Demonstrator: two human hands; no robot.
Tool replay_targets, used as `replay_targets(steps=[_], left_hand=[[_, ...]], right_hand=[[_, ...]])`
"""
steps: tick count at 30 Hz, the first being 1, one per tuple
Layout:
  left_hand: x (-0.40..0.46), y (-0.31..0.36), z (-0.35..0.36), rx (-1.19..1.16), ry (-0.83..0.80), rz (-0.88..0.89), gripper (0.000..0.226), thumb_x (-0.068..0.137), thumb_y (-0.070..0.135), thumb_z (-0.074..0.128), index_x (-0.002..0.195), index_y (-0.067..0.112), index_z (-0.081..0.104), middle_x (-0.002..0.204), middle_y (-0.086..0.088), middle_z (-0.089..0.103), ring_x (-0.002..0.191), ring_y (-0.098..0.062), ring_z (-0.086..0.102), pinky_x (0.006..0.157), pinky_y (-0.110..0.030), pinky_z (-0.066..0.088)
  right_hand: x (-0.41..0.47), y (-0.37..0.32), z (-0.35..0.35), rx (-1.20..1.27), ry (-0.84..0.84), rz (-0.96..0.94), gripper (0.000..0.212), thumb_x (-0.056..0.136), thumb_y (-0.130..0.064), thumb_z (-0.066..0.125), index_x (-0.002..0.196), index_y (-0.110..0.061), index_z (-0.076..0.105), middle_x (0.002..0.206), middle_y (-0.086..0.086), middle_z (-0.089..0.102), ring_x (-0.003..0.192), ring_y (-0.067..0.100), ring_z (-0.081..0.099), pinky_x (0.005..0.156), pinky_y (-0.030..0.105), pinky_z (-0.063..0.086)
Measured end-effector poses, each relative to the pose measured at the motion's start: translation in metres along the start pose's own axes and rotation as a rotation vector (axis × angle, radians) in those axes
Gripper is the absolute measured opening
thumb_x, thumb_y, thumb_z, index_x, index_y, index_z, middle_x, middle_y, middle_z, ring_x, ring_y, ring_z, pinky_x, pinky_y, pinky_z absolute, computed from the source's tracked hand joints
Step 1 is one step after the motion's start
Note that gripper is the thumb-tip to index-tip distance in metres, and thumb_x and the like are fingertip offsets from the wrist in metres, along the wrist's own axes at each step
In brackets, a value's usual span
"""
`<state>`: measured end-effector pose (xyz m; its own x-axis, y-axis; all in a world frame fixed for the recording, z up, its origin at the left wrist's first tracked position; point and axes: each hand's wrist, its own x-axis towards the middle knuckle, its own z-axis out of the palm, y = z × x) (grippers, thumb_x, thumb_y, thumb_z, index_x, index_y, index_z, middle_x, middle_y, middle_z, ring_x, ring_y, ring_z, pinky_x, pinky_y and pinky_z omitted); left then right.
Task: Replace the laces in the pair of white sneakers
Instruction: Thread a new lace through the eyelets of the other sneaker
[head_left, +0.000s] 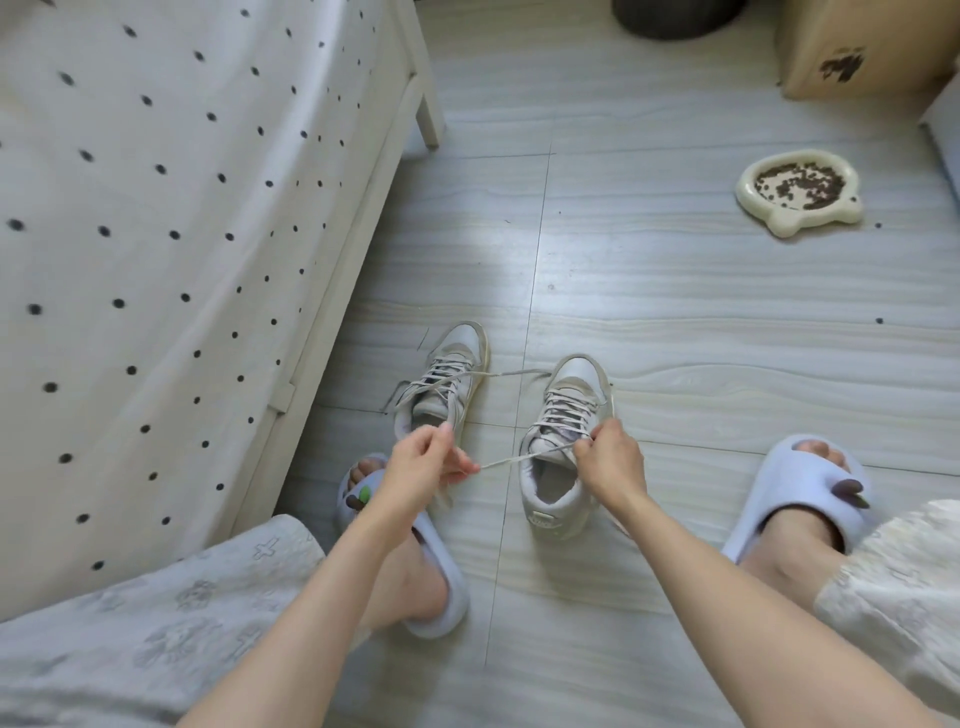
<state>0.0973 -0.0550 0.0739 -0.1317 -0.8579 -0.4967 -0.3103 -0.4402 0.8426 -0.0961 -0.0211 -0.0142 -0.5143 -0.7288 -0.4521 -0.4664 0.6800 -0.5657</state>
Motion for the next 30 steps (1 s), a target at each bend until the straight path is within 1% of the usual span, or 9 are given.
replay_targets(steps=[2, 4, 8, 11, 13, 16, 20, 25, 30], left_hand=[[-0.004, 0.006, 0.008, 0.160, -0.054, 0.021, 0.031, 0.098, 0.022, 0.045, 0.076, 0.003, 0.055, 0.077, -0.009, 0.069, 0.073, -0.015, 0.064, 0.066, -0.021, 0.054], [-0.006, 0.018, 0.018, 0.186, -0.064, 0.071, 0.027, 0.097, 0.020, 0.048, 0.081, 0.002, 0.060, 0.082, -0.004, 0.069, 0.076, -0.009, 0.063, 0.064, -0.014, 0.050], [-0.016, 0.056, 0.026, 0.232, -0.114, 0.181, 0.018, 0.093, 0.014, 0.055, 0.098, 0.001, 0.065, 0.079, 0.002, 0.065, 0.063, 0.004, 0.060, 0.061, -0.013, 0.044], [-0.030, 0.081, 0.023, 0.412, -0.164, 0.295, 0.016, 0.091, 0.018, 0.058, 0.105, 0.014, 0.064, 0.096, 0.000, 0.068, 0.078, -0.002, 0.062, 0.069, -0.012, 0.045], [-0.040, 0.100, 0.016, 0.646, -0.168, 0.408, 0.025, 0.092, 0.025, 0.057, 0.116, 0.018, 0.061, 0.111, 0.002, 0.066, 0.095, -0.006, 0.061, 0.083, -0.017, 0.046], [-0.060, 0.133, -0.007, 0.921, -0.141, 0.535, 0.042, 0.093, 0.031, 0.055, 0.133, 0.022, 0.048, 0.131, 0.006, 0.054, 0.120, -0.010, 0.050, 0.103, -0.027, 0.037], [-0.086, 0.184, -0.041, 1.083, -0.098, 0.629, 0.043, 0.093, 0.033, 0.052, 0.135, 0.025, 0.043, 0.137, 0.006, 0.048, 0.124, -0.011, 0.045, 0.106, -0.027, 0.034], [-0.090, 0.233, -0.066, 1.014, -0.067, 0.674, 0.036, 0.094, 0.034, 0.050, 0.130, 0.026, 0.048, 0.127, 0.007, 0.054, 0.119, -0.009, 0.048, 0.100, -0.026, 0.038], [-0.028, 0.205, -0.065, 0.740, -0.056, 0.614, 0.028, 0.095, 0.028, 0.049, 0.122, 0.023, 0.055, 0.116, 0.005, 0.061, 0.106, -0.007, 0.056, 0.087, -0.022, 0.043]], right_hand=[[0.003, 0.001, -0.010, 0.026, 0.023, 0.009, 0.023, 0.091, -0.013, 0.046, 0.106, 0.004, 0.050, 0.110, 0.025, 0.059, 0.102, 0.040, 0.054, 0.080, 0.038, 0.041], [0.003, 0.003, -0.021, 0.111, 0.063, 0.058, 0.022, 0.092, -0.012, 0.045, 0.108, 0.003, 0.049, 0.112, 0.025, 0.058, 0.105, 0.040, 0.053, 0.082, 0.037, 0.039], [-0.004, -0.003, -0.049, 0.308, 0.054, 0.067, 0.032, 0.091, -0.014, 0.052, 0.119, -0.001, 0.045, 0.116, 0.020, 0.059, 0.109, 0.034, 0.053, 0.086, 0.033, 0.038], [-0.023, -0.030, -0.072, 0.340, -0.032, -0.089, 0.041, 0.089, -0.021, 0.058, 0.125, -0.007, 0.046, 0.119, 0.012, 0.058, 0.107, 0.026, 0.055, 0.090, 0.031, 0.041], [-0.037, -0.055, -0.090, 0.279, -0.056, -0.239, 0.042, 0.091, -0.027, 0.056, 0.128, -0.011, 0.047, 0.124, 0.009, 0.057, 0.108, 0.023, 0.056, 0.092, 0.032, 0.042], [-0.060, -0.097, -0.122, 0.130, -0.078, -0.440, 0.044, 0.093, -0.029, 0.053, 0.133, -0.013, 0.044, 0.130, 0.008, 0.054, 0.115, 0.024, 0.054, 0.096, 0.031, 0.038], [-0.086, -0.149, -0.168, -0.094, -0.088, -0.637, 0.045, 0.095, -0.029, 0.049, 0.136, -0.013, 0.042, 0.136, 0.008, 0.050, 0.122, 0.024, 0.048, 0.098, 0.030, 0.036], [-0.099, -0.208, -0.202, -0.308, -0.122, -0.742, 0.043, 0.095, -0.033, 0.047, 0.135, -0.016, 0.043, 0.128, 0.006, 0.058, 0.120, 0.024, 0.049, 0.092, 0.029, 0.038], [-0.072, -0.228, -0.190, -0.471, -0.206, -0.739, 0.040, 0.097, -0.036, 0.044, 0.132, -0.017, 0.045, 0.126, 0.004, 0.059, 0.116, 0.024, 0.052, 0.092, 0.031, 0.040]])
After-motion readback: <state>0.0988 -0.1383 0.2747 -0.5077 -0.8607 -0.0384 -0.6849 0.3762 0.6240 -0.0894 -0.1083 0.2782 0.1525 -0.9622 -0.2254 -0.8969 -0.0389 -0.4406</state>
